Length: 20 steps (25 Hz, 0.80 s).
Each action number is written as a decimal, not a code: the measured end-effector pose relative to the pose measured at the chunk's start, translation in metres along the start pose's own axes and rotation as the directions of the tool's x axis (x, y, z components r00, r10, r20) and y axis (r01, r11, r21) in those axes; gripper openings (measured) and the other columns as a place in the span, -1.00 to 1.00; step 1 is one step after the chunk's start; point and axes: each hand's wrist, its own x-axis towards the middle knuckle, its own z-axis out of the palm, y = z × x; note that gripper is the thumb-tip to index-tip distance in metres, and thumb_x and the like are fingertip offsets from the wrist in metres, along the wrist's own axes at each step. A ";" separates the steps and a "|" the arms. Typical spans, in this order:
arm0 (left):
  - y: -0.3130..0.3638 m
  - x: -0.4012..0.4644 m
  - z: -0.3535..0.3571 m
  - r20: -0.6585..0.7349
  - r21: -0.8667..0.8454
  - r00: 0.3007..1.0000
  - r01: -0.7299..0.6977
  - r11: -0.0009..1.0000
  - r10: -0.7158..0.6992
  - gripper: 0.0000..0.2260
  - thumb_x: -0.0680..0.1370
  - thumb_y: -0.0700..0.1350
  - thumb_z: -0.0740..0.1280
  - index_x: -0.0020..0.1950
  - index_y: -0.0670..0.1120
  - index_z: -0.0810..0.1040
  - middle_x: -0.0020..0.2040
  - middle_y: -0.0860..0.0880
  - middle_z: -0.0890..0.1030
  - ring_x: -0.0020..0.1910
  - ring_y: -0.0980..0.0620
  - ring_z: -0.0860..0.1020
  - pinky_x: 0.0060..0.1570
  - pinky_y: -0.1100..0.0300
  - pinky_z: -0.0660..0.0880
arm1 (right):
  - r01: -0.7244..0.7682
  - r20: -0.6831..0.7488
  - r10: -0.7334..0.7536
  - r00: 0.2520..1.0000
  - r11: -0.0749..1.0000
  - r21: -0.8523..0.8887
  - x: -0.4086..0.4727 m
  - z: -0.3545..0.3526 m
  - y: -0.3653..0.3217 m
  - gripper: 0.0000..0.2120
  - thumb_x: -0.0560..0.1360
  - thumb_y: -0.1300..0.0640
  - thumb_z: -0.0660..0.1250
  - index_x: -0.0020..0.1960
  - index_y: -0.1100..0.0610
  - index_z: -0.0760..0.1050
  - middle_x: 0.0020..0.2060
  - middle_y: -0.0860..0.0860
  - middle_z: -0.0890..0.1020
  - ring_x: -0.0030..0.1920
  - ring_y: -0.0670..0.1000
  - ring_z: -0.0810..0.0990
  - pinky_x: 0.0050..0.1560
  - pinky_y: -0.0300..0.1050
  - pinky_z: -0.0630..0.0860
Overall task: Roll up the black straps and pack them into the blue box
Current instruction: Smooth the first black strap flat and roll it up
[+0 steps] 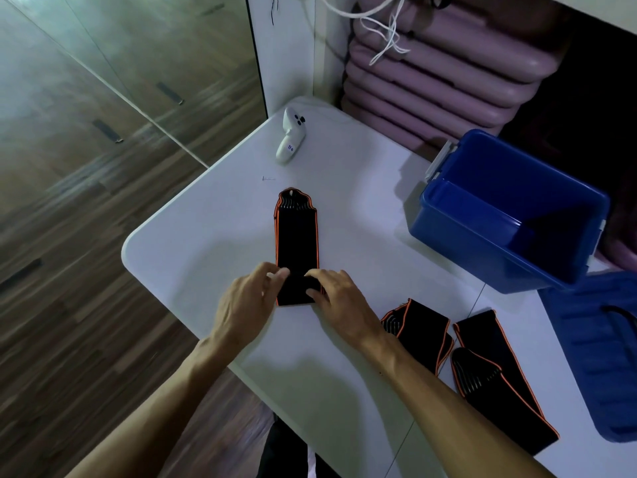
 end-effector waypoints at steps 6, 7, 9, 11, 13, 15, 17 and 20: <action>-0.017 0.077 0.013 0.335 0.159 0.885 -0.390 0.907 0.322 -0.57 0.63 0.08 0.04 0.43 -0.06 0.39 0.48 -0.09 0.37 0.48 -0.08 0.30 0.40 -0.06 0.32 | 0.074 0.024 -0.073 0.997 0.996 -0.055 0.000 -0.002 0.004 -0.72 0.60 0.17 0.27 0.29 0.18 0.48 0.06 0.13 0.63 0.04 0.16 0.49 0.07 0.04 0.48; -0.024 0.086 0.017 0.411 0.242 0.867 -0.403 0.883 0.283 -0.55 0.64 0.09 0.03 0.50 -0.02 0.27 0.54 -0.05 0.23 0.53 -0.06 0.16 0.45 -0.10 0.22 | 0.078 0.030 -0.077 0.997 0.995 -0.063 -0.001 -0.003 0.004 -0.72 0.60 0.16 0.27 0.29 0.17 0.48 0.06 0.12 0.63 0.04 0.16 0.48 0.07 0.05 0.48; -0.038 0.096 0.017 0.426 0.345 0.878 -0.382 0.857 0.220 -0.51 0.63 0.12 0.03 0.55 0.05 0.12 0.58 0.01 0.07 0.56 -0.08 0.01 0.49 -0.16 0.09 | 0.088 0.046 -0.085 0.995 0.994 -0.063 -0.003 -0.004 0.005 -0.72 0.59 0.16 0.28 0.30 0.15 0.47 0.05 0.10 0.62 0.03 0.14 0.47 0.06 0.04 0.48; -0.045 0.100 0.014 0.383 0.388 0.905 -0.338 0.858 0.184 -0.47 0.61 0.15 0.05 0.56 0.03 0.07 0.59 -0.01 0.04 0.57 -0.12 -0.02 0.48 -0.19 0.09 | 0.099 0.072 -0.095 0.993 0.993 -0.057 -0.003 -0.005 0.005 -0.72 0.59 0.16 0.28 0.29 0.13 0.47 0.05 0.08 0.61 0.03 0.12 0.47 0.06 0.02 0.49; -0.043 0.101 0.014 0.371 0.416 0.914 -0.322 0.850 0.164 -0.45 0.61 0.15 0.06 0.56 0.01 0.06 0.59 -0.01 0.05 0.56 -0.14 -0.02 0.47 -0.19 0.11 | 0.082 0.097 -0.079 0.992 0.996 -0.029 0.000 -0.007 0.007 -0.72 0.60 0.15 0.28 0.29 0.11 0.47 0.08 0.07 0.61 0.06 0.10 0.48 0.10 -0.01 0.49; -0.040 0.101 0.016 0.361 0.424 0.920 -0.309 0.851 0.154 -0.47 0.62 0.13 0.06 0.56 0.01 0.07 0.59 -0.01 0.06 0.56 -0.15 -0.02 0.46 -0.18 0.13 | 0.043 0.136 -0.043 0.990 0.999 0.002 0.006 -0.010 0.008 -0.72 0.60 0.13 0.27 0.31 0.09 0.46 0.15 0.04 0.60 0.13 0.06 0.48 0.15 -0.06 0.48; -0.036 0.100 0.014 0.331 0.357 0.928 -0.291 0.887 0.172 -0.51 0.63 0.08 0.10 0.54 -0.02 0.15 0.57 -0.04 0.13 0.56 -0.14 0.03 0.44 -0.16 0.20 | -0.002 0.197 0.000 0.980 1.000 0.013 0.011 -0.013 0.007 -0.71 0.61 0.10 0.25 0.32 0.07 0.45 0.19 0.03 0.59 0.18 0.04 0.50 0.19 -0.08 0.47; -0.031 0.083 0.006 0.197 0.189 0.937 -0.324 0.927 0.288 -0.60 0.62 -0.01 0.18 0.45 -0.09 0.36 0.50 -0.12 0.30 0.51 -0.13 0.21 0.40 -0.10 0.32 | -0.138 0.303 0.112 0.946 0.988 0.066 0.021 -0.015 0.006 -0.73 0.62 0.05 0.22 0.30 0.03 0.44 0.16 0.02 0.62 0.15 0.01 0.56 0.13 -0.10 0.51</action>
